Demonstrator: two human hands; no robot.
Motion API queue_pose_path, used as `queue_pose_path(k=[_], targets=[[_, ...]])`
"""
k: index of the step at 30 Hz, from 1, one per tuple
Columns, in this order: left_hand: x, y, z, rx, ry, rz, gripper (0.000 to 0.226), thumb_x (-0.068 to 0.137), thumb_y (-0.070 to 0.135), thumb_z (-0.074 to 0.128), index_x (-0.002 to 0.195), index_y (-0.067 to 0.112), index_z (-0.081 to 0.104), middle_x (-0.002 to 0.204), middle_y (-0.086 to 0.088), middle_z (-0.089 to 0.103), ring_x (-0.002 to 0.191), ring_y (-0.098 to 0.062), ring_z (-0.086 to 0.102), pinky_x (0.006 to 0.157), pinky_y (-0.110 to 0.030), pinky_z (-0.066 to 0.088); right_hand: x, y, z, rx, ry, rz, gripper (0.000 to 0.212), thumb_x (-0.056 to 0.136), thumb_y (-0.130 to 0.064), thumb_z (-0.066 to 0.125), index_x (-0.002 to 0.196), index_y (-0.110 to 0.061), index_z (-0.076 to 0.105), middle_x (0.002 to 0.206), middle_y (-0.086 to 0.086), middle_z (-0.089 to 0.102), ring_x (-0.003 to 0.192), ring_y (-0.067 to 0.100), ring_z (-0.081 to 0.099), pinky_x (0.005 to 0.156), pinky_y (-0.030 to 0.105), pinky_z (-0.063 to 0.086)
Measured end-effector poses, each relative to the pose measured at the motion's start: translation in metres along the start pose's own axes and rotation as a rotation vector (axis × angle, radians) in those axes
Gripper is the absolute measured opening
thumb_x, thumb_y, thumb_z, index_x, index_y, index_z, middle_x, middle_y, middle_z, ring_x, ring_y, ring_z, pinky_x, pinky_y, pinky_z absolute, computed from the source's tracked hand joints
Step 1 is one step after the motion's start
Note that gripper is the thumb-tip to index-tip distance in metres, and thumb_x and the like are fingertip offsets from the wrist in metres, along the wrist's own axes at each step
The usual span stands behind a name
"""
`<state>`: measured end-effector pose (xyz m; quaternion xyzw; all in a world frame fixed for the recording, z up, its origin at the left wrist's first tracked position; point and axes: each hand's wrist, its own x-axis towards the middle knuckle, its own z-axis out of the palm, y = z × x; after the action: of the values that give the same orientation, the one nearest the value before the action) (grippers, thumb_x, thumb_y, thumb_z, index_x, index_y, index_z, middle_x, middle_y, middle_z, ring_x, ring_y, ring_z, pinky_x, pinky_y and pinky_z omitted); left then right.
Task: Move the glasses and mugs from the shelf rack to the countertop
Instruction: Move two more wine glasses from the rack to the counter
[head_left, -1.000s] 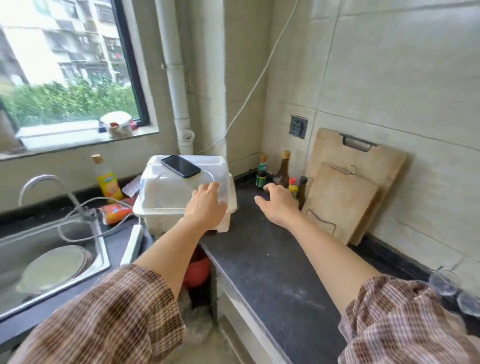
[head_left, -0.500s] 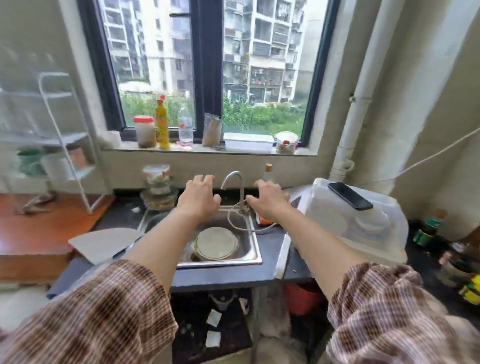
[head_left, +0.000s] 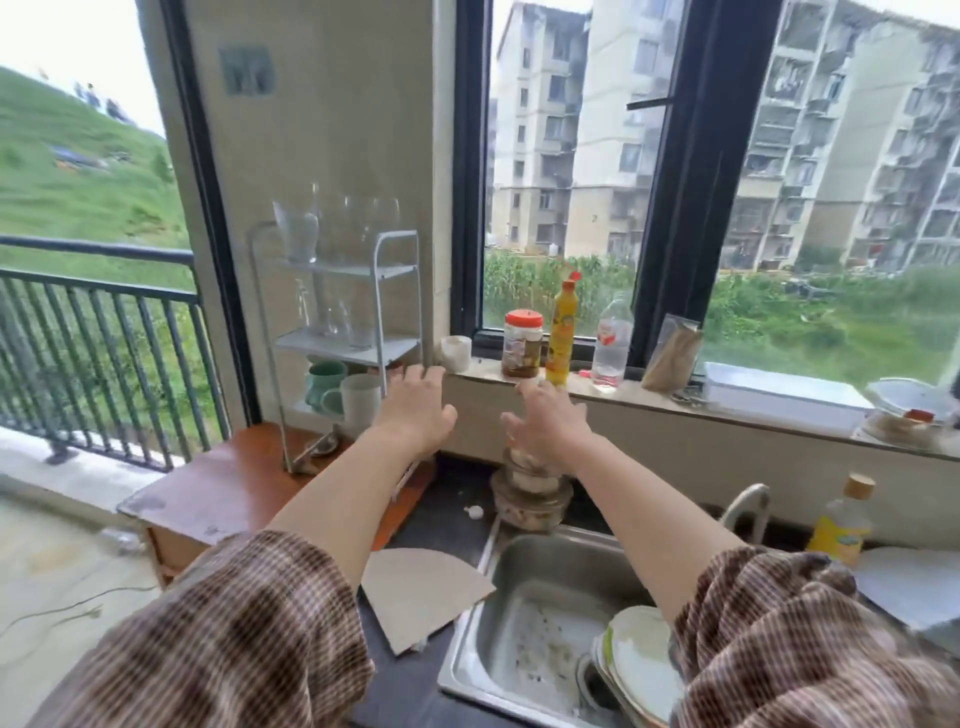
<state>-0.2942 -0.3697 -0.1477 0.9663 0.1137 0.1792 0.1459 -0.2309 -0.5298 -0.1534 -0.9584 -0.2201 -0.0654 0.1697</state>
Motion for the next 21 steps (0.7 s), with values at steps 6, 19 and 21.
queue_pose_path(k=[6, 19, 21], targets=[[0.084, -0.07, -0.021, -0.017, 0.049, -0.058, 0.058, 0.088, 0.03, 0.051, 0.141, 0.013, 0.036, 0.141, -0.012, 0.04, 0.129, -0.031, 0.038, 0.105, -0.045, 0.037, 0.105, -0.056, 0.007, -0.039, -0.012, -0.078, 0.054, 0.093, -0.039, 0.048, 0.139, -0.012, 0.04, 0.14, 0.012, 0.044, 0.131, 0.033, 0.037, 0.103, 0.055, 0.033], [0.275, -0.185, -0.099, -0.021, 0.288, 0.05, 0.055, 0.09, 0.025, 0.047, 0.142, 0.014, 0.033, 0.145, -0.011, 0.037, 0.131, -0.028, 0.036, 0.103, -0.045, 0.038, 0.288, -0.16, -0.016, 0.103, 0.346, -0.222, 0.044, 0.093, -0.036, 0.048, 0.128, -0.01, 0.047, 0.123, 0.009, 0.054, 0.116, 0.027, 0.045, 0.091, 0.045, 0.036], [0.306, -0.196, -0.107, -0.033, 0.327, 0.127, 0.052, 0.091, 0.025, 0.046, 0.14, 0.014, 0.035, 0.143, -0.01, 0.038, 0.13, -0.027, 0.037, 0.1, -0.044, 0.04, 0.317, -0.173, -0.024, 0.131, 0.381, -0.194, 0.038, 0.092, -0.036, 0.048, 0.12, -0.011, 0.05, 0.119, 0.008, 0.055, 0.113, 0.027, 0.047, 0.087, 0.043, 0.036]])
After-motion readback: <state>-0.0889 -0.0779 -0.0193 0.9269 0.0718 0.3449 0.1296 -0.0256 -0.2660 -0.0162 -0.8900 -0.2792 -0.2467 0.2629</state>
